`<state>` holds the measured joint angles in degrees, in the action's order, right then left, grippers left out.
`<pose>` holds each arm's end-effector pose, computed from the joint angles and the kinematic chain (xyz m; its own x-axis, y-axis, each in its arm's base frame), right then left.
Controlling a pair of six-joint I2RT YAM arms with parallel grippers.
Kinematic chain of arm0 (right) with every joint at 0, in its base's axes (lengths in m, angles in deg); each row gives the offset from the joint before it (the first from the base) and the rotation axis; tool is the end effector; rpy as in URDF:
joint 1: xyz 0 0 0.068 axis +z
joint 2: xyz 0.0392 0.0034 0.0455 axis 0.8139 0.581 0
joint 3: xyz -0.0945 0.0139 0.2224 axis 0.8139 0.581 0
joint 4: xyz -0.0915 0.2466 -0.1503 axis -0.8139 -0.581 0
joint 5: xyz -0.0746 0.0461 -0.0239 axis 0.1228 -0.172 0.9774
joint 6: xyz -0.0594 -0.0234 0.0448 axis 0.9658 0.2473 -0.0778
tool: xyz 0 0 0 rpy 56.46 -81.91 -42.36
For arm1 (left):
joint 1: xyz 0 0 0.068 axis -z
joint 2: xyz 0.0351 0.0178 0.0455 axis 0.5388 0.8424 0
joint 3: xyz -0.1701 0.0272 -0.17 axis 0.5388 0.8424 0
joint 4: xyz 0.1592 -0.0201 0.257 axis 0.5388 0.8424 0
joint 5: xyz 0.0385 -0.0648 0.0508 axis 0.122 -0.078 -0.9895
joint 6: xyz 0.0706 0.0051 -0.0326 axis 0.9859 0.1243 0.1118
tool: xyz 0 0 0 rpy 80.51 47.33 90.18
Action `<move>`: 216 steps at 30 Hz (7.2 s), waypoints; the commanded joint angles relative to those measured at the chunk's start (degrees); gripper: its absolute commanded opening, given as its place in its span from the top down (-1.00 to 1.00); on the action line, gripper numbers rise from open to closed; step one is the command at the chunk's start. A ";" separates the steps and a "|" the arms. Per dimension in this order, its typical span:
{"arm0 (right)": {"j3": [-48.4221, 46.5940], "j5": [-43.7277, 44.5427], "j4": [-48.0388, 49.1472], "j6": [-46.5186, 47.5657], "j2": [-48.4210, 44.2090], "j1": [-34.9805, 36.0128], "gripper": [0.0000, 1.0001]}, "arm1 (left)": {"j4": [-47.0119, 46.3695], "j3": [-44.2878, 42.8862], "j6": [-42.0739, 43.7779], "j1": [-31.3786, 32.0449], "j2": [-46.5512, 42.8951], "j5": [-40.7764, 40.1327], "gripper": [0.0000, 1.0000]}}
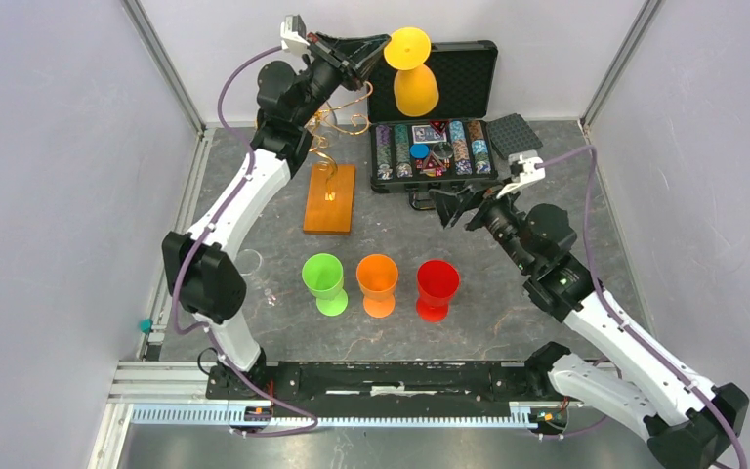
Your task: Take the wine glass off the wine glass rack
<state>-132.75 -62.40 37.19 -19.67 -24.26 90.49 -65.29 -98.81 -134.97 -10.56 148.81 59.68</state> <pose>0.2475 0.1712 0.3331 -0.1799 0.3748 -0.9095 -0.4676 0.7808 0.4143 0.4383 -0.2021 0.4496 -0.6277 -0.7573 -0.1801 0.4005 -0.1158 -0.9089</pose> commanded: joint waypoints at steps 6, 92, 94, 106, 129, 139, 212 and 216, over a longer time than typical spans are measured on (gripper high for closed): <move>5.99 -14.38 27.75 -10.25 -2.99 -14.53 -0.96 | -14.77 8.94 -21.34 4.15 -6.95 2.37 0.96; -13.58 -9.15 -17.46 9.75 -2.68 -27.42 1.00 | 12.04 12.32 19.91 -4.55 -25.79 3.70 -0.84; -16.26 -8.75 -25.53 13.81 -1.89 -27.40 1.00 | 19.30 9.91 27.06 -5.12 -25.89 2.31 -0.85; -14.45 -15.88 -53.69 22.19 -0.98 -27.40 1.00 | 39.89 4.68 50.83 -5.28 -27.42 -9.38 -0.96; -6.49 -8.81 -60.19 15.31 -1.20 -11.98 1.00 | 48.15 7.70 61.97 -5.27 -33.11 -10.68 -1.00; -6.65 -3.74 -64.33 13.48 2.41 -1.35 1.00 | 48.26 7.64 62.18 -5.27 -32.78 -11.33 -1.00; -11.43 18.59 -45.02 8.76 -4.29 4.33 -0.08 | 41.82 -13.27 29.06 -11.30 4.65 -29.89 0.07; -11.26 18.84 -45.02 8.91 -4.54 4.33 -0.08 | 42.52 -11.56 29.28 -9.98 3.54 -35.30 0.07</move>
<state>-144.42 -45.22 -9.65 -10.38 -27.82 94.60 -22.65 -109.96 -106.28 -21.51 152.88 30.80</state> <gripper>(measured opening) 0.538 0.464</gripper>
